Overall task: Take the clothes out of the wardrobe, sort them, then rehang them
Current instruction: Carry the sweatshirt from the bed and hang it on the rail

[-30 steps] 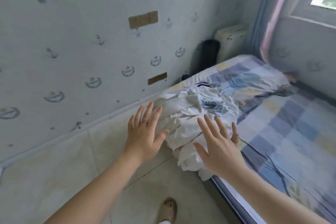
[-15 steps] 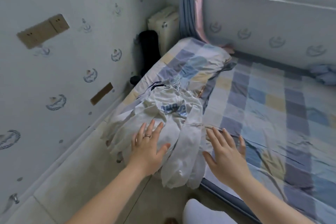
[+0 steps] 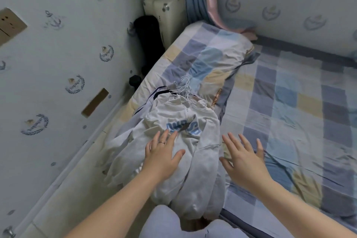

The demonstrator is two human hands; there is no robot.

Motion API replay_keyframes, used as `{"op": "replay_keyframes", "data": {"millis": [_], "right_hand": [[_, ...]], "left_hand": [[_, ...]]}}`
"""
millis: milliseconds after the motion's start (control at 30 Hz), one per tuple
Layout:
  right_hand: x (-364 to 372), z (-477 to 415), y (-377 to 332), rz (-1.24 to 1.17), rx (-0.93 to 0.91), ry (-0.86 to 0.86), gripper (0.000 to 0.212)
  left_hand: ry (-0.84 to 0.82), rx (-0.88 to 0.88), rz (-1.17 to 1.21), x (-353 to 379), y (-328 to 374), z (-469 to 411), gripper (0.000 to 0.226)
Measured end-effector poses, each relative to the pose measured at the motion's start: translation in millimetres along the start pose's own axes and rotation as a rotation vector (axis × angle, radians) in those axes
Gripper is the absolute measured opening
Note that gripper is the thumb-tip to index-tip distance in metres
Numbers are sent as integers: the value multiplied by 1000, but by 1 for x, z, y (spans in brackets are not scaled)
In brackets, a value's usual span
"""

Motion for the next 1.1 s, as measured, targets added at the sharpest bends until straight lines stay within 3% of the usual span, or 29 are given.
{"op": "replay_keyframes", "data": {"millis": [300,467,700,900,1100], "right_hand": [[45,-132,-7,0,-35,-155,68],[94,-208,-3,-33,42,-233,66],[171,-319,6,-140,116,-256,60],[214,-394,16,-176,171,-293,64],[239,-416,23,-289,326,-276,62]], "left_hand": [[-153,-9,-8,25,-66,-130,65],[-255,-14,-23,56,-104,-218,64],[-214,-35,-35,106,-138,-331,68],[-85,-2,-28,126,-148,-398,67],[-203,-66,6,133,-155,-435,56]]}}
Point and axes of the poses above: each hand's wrist, its own z-axis away from the middle knuckle, its own x-axis out of the palm, y = z × x, the point moved 4 cm from there along -z, towards the middle knuckle
